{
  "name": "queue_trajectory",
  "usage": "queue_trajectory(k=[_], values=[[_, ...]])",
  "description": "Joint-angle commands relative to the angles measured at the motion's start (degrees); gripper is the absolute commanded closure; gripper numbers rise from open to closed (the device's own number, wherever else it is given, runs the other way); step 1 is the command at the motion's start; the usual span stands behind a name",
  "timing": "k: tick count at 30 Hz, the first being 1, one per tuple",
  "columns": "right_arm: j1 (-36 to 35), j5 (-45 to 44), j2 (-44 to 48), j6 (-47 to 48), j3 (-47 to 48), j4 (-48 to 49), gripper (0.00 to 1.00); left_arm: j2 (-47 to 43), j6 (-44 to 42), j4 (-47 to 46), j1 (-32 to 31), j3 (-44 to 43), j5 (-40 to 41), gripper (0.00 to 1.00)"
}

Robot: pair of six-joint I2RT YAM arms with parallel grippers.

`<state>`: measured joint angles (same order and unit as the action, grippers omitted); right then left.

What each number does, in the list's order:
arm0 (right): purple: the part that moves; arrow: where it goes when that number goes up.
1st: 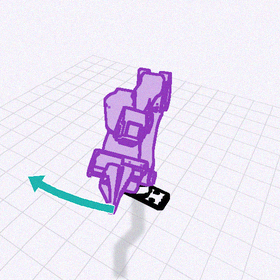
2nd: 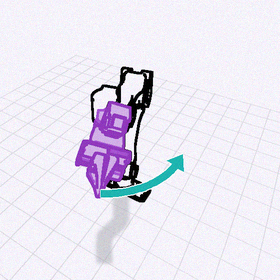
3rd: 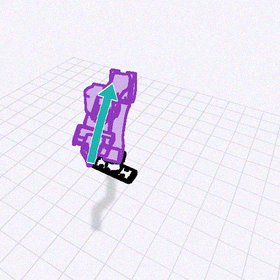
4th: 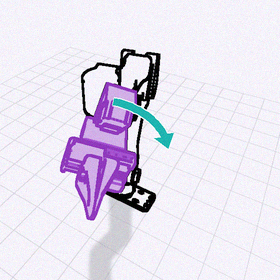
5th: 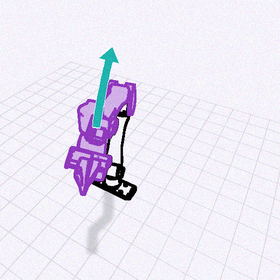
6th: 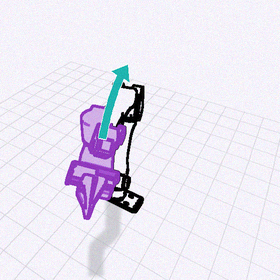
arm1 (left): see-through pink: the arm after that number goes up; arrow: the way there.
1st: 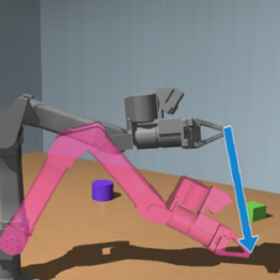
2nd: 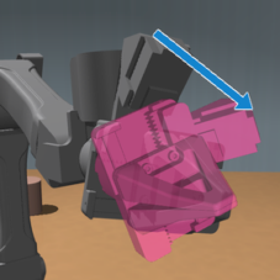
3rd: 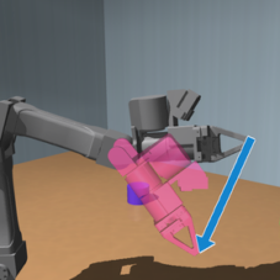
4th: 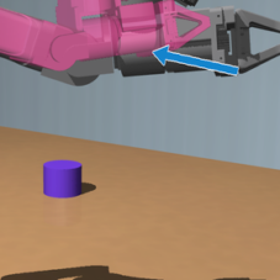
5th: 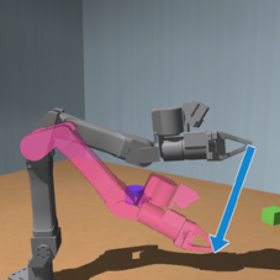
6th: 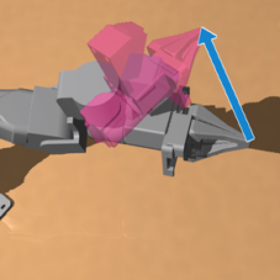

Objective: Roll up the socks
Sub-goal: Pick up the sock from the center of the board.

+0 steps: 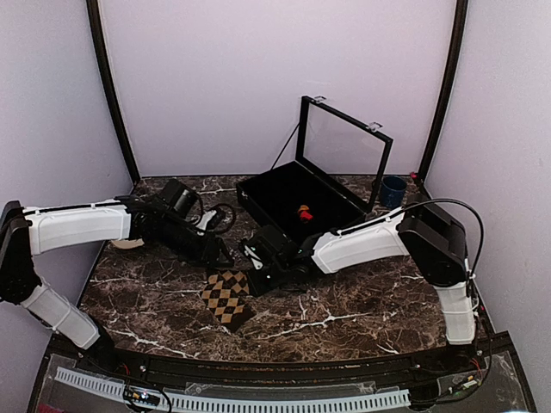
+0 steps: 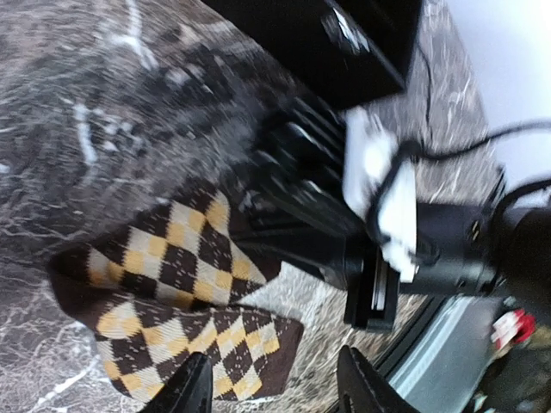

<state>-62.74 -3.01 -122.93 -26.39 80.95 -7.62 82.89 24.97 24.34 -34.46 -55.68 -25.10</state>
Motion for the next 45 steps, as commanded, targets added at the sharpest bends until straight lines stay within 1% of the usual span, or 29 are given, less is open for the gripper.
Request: queue_trajectory(k=[1,9,18,22,26,35,41,45], values=[[0.1,0.8,1.6,-1.5,-2.5,-0.4,1.00,2.4,-7.5,6.8,-7.6,-1.5,9.7,0.48],[1.4,4.3,1.5,-2.7,-3.6,1.3,1.00,2.1,-5.7,4.4,-15.2,2.2,18.5,0.51],[3.1,8.2,0.7,-4.7,-4.7,2.1,1.00,-2.3,0.4,-3.7,-22.8,10.3,25.0,0.53],[3.2,8.6,0.6,-4.5,-4.7,1.6,1.00,-3.7,1.7,-7.4,-24.4,12.6,24.7,0.52],[3.4,8.9,0.6,-4.1,-4.5,1.0,1.00,-3.3,1.3,-9.6,-26.7,12.9,24.5,0.52],[3.5,9.5,1.0,-4.2,-4.9,0.9,1.00,2.7,0.7,-9.7,-31.0,12.3,30.3,0.52],[3.5,10.1,1.1,-4.0,-5.0,0.9,1.00,4.1,2.3,-8.6,-31.8,12.4,38.1,0.53],[3.7,10.4,1.1,-3.8,-5.1,0.9,1.00,6.1,2.1,-9.4,-31.8,12.3,38.2,0.54]])
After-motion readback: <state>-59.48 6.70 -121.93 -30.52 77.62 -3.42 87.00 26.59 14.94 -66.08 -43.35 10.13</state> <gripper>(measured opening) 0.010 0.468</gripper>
